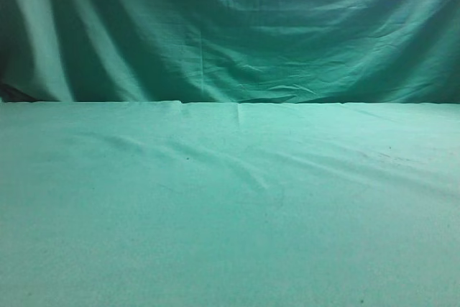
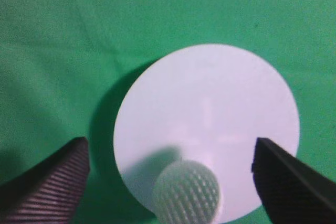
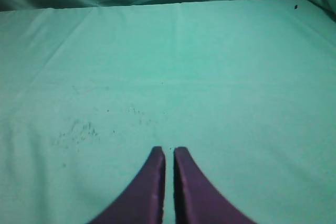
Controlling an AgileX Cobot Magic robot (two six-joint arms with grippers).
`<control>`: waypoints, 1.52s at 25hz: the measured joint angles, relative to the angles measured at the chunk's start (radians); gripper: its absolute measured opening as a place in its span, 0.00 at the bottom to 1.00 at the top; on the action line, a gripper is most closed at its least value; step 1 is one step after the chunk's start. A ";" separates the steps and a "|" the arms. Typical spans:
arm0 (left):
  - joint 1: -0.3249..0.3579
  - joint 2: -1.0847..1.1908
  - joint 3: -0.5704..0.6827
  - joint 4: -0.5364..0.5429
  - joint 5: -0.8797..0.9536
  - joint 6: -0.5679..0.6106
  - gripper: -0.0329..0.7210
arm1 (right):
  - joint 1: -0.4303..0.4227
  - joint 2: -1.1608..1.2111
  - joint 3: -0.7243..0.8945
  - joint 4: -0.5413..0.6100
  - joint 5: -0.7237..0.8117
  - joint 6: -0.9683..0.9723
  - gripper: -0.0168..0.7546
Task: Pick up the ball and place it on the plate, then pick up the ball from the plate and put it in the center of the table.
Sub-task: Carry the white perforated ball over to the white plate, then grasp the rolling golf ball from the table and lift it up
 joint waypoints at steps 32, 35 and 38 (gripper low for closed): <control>-0.005 -0.712 -0.037 -0.689 0.126 0.564 0.04 | 0.000 0.000 0.000 0.008 -0.247 0.000 0.11; -0.065 -0.801 0.107 -0.705 0.057 0.608 0.04 | 0.000 0.000 0.000 0.009 -0.421 0.000 0.11; -0.132 -0.894 0.243 -0.718 -0.014 0.615 0.04 | 0.000 0.000 0.000 0.010 -0.522 0.000 0.11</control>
